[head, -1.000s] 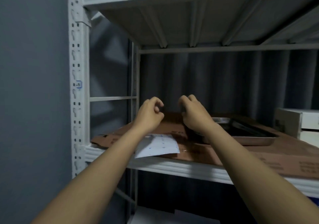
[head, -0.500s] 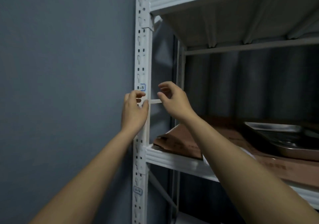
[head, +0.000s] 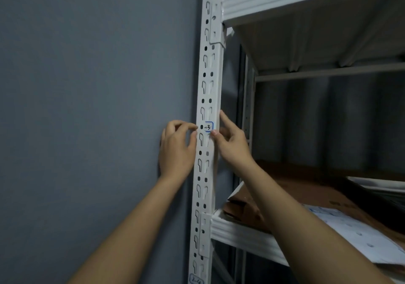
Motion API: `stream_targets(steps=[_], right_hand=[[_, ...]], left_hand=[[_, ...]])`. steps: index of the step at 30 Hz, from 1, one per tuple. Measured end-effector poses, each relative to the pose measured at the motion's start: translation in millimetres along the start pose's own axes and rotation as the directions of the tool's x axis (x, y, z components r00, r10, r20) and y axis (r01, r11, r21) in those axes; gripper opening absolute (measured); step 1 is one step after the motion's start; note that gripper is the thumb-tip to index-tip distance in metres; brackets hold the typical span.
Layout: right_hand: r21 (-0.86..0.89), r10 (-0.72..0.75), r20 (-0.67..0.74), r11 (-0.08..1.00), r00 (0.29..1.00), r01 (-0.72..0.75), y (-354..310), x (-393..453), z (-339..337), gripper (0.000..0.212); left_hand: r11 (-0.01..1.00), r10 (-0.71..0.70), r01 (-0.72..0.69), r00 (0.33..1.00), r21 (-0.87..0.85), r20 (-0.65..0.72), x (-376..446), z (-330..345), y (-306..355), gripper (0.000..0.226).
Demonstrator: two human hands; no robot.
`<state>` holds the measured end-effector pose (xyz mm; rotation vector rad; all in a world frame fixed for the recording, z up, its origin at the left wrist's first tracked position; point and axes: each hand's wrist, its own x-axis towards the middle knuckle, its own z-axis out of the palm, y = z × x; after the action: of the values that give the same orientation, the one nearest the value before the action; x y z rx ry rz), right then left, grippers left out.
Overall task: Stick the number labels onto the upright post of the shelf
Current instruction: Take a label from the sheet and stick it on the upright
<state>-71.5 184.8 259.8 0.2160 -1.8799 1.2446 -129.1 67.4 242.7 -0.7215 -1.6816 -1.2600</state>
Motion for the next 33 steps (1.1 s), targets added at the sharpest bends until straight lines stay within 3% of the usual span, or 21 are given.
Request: stream_targets(steps=[11, 21, 27, 33], right_hand=[[0.08, -0.009, -0.021, 0.997, 1.0, 0.011, 6, 1, 5, 0.061], [0.097, -0.022, -0.031, 0.995, 0.999, 0.025, 7, 1, 5, 0.06], [0.114, -0.029, -0.035, 0.993, 0.999, 0.033, 7, 0, 5, 0.059], [0.122, -0.024, -0.048, 0.992, 0.999, 0.029, 6, -1, 6, 0.059]], left_hand=[[0.989, -0.055, 0.053, 0.998, -0.137, -0.012, 3, 9, 0, 0.008], [0.991, -0.084, 0.085, 0.996, 0.099, -0.007, 9, 9, 17, 0.012], [0.973, -0.228, 0.226, 0.972, 0.052, 0.056, 16, 5, 21, 0.015], [0.981, -0.141, 0.125, 0.984, 0.146, 0.104, 19, 6, 23, 0.018]])
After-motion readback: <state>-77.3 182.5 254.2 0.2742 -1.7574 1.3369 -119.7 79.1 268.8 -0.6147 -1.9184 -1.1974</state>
